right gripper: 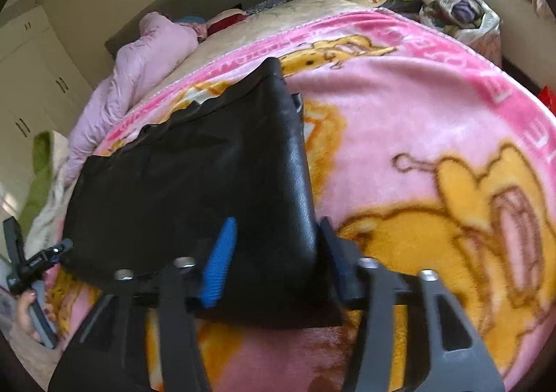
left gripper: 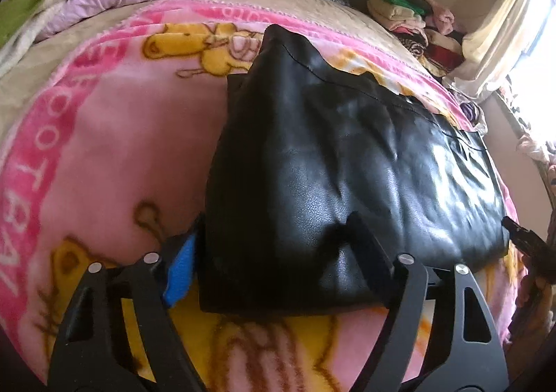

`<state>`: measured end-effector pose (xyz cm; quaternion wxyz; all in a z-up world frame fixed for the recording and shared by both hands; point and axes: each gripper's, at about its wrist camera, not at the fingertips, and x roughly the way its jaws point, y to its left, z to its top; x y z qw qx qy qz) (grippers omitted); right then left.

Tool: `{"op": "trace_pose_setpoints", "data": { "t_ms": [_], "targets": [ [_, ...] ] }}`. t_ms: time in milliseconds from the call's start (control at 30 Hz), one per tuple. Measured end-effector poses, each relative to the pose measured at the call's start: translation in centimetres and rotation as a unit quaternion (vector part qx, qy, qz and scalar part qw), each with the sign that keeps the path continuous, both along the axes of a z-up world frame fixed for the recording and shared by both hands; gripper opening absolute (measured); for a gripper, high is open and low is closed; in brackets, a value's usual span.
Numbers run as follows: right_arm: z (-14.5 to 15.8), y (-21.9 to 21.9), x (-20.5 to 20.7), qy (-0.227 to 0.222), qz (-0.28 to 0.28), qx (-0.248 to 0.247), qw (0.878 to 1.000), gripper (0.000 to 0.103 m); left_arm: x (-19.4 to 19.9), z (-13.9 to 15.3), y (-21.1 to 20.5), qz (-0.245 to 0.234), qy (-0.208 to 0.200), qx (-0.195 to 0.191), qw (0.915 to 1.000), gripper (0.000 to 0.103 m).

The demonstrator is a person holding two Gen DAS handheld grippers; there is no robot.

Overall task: Fold large clothes
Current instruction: 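Open both grippers and smooth the folded jacket flat on the blanket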

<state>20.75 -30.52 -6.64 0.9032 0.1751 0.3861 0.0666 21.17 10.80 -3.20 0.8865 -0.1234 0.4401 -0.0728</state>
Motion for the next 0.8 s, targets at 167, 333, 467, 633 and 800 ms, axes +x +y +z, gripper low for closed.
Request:
{"op": "trace_pose_setpoints", "data": {
  "t_ms": [167,333,467,633,800],
  "targets": [
    [1.0,-0.6,-1.2,-0.022,0.007,0.007,1.0,0.01,-0.4,0.3,1.0,0.004,-0.002,-0.015,0.9999,0.043],
    [-1.0,-0.6,-0.7,-0.001,-0.005,0.007,1.0,0.015,-0.2,-1.1,0.7,0.001,0.003,-0.002,1.0,0.042],
    [-1.4,-0.7,-0.8,0.003,-0.02,0.004,1.0,0.024,-0.3,-1.0,0.4,0.003,0.001,0.007,1.0,0.043],
    [-0.6,-0.6,-1.6,-0.004,-0.031,-0.015,0.999,0.035,-0.5,-0.5,0.3,0.007,0.003,0.014,0.9999,0.043],
    [0.2,-0.5,-2.5,-0.013,-0.031,-0.01,0.999,0.061,-0.7,0.4,-0.4,0.005,0.005,0.032,0.9995,0.066]
  ]
}}
